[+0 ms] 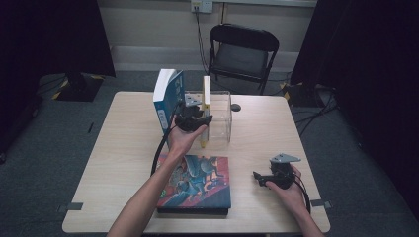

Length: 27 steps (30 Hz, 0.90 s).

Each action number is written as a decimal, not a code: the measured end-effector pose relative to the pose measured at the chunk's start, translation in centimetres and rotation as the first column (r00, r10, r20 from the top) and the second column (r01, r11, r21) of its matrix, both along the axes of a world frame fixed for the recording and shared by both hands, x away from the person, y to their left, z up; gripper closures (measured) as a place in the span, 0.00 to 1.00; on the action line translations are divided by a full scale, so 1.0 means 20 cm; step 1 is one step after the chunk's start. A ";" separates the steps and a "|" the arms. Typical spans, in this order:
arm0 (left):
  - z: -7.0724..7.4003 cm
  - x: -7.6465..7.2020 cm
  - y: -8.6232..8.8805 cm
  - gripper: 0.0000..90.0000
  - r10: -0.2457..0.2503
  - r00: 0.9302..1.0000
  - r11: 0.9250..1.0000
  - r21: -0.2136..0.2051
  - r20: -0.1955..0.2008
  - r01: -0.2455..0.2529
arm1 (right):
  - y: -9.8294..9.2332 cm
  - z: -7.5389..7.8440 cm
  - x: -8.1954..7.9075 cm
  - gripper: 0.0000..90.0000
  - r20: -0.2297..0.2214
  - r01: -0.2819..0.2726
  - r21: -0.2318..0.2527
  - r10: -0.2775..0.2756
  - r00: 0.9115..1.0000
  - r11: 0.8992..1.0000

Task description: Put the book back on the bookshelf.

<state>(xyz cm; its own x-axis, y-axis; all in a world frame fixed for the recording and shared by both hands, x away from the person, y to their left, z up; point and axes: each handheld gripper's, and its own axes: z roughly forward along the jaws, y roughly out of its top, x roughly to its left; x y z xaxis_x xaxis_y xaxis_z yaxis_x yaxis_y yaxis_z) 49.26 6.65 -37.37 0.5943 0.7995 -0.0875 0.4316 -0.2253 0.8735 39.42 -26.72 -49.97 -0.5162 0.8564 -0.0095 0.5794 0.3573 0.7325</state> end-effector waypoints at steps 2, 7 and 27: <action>0.02 0.00 0.00 0.61 -0.008 1.000 1.000 -0.004 0.010 0.008 | 0.00 0.00 0.00 0.14 0.000 0.000 0.000 0.000 1.000 1.000; 0.06 0.00 0.00 0.59 -0.027 0.999 0.999 -0.024 0.034 0.027 | 0.00 0.00 0.00 0.14 0.000 0.000 0.000 0.000 1.000 1.000; 0.03 -0.03 0.06 0.45 -0.063 0.998 0.997 -0.040 0.026 0.064 | 0.00 0.00 0.00 0.14 0.000 0.000 0.000 0.000 1.000 1.000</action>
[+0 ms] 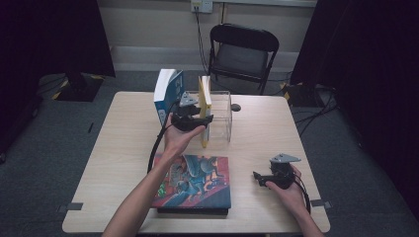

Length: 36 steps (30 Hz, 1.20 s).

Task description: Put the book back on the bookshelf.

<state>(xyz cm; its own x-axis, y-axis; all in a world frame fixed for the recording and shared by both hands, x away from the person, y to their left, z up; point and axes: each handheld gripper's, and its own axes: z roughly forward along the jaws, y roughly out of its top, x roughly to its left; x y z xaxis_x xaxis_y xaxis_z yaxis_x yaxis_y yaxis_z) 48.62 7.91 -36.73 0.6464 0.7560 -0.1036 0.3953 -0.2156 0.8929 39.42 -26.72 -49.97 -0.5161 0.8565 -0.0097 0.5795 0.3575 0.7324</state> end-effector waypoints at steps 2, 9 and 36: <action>-0.01 -0.02 0.01 0.45 -0.011 1.000 1.000 0.002 0.000 0.011 | 0.00 0.00 0.00 0.14 0.000 0.000 0.000 0.000 1.000 1.000; -0.03 -0.04 0.03 0.44 -0.019 1.000 1.000 -0.005 -0.009 0.019 | 0.00 0.00 0.00 0.14 0.000 0.000 0.000 0.000 1.000 1.000; -0.15 -0.16 0.26 0.56 -0.016 0.998 1.000 0.025 -0.058 0.017 | 0.01 0.01 0.00 0.16 -0.009 -0.014 -0.003 0.014 1.000 1.000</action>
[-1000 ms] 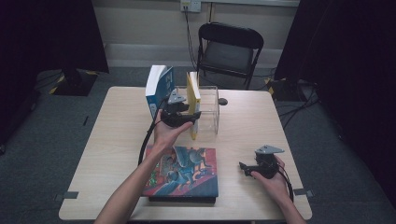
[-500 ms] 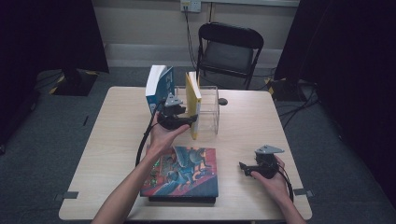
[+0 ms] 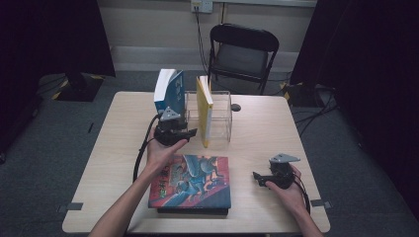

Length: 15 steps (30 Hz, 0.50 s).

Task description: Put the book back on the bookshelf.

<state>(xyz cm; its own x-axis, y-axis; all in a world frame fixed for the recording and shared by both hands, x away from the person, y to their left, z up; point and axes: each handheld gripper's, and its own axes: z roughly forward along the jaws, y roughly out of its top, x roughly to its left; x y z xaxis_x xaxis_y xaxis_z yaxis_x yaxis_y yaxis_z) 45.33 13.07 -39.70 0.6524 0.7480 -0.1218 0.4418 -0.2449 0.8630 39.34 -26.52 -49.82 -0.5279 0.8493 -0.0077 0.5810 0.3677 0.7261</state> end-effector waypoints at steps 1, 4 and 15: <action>-0.01 -0.01 0.01 0.57 0.001 1.000 1.000 0.003 -0.004 -0.001 | 0.01 0.00 0.00 0.17 -0.005 -0.013 0.002 0.013 1.000 1.000; -0.04 -0.04 0.05 0.60 -0.004 1.000 1.000 0.013 -0.019 0.004 | 0.02 0.02 -0.01 0.19 -0.005 -0.031 0.007 0.031 1.000 1.000; -0.09 -0.17 0.19 0.62 -0.002 0.999 1.000 0.029 -0.044 0.003 | 0.12 0.14 -0.04 0.23 0.050 -0.088 0.078 0.085 0.995 0.993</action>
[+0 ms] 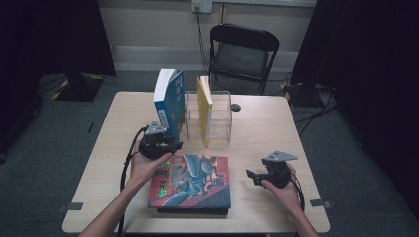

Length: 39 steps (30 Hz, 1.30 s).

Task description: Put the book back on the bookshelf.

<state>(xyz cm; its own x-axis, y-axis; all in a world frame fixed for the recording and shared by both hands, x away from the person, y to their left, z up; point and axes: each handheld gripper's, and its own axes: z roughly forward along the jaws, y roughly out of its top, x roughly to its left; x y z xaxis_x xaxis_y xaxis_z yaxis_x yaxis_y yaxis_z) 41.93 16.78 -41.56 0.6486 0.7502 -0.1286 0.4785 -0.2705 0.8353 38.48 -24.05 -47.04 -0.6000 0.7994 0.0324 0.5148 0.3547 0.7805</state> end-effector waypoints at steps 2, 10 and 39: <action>-0.01 -0.03 0.03 0.59 0.005 1.000 1.000 -0.006 -0.013 -0.005 | 0.04 0.03 -0.01 0.23 0.008 -0.024 0.022 0.024 1.000 0.999; -0.06 -0.15 0.15 0.50 0.048 0.999 0.999 -0.001 -0.024 -0.048 | 0.20 0.12 -0.02 0.21 0.046 -0.124 0.056 0.121 0.992 0.991; -0.19 -0.20 0.17 0.70 0.024 0.999 0.998 0.051 -0.046 -0.022 | 0.48 0.06 0.10 0.28 -0.051 -0.277 0.083 0.281 0.958 0.957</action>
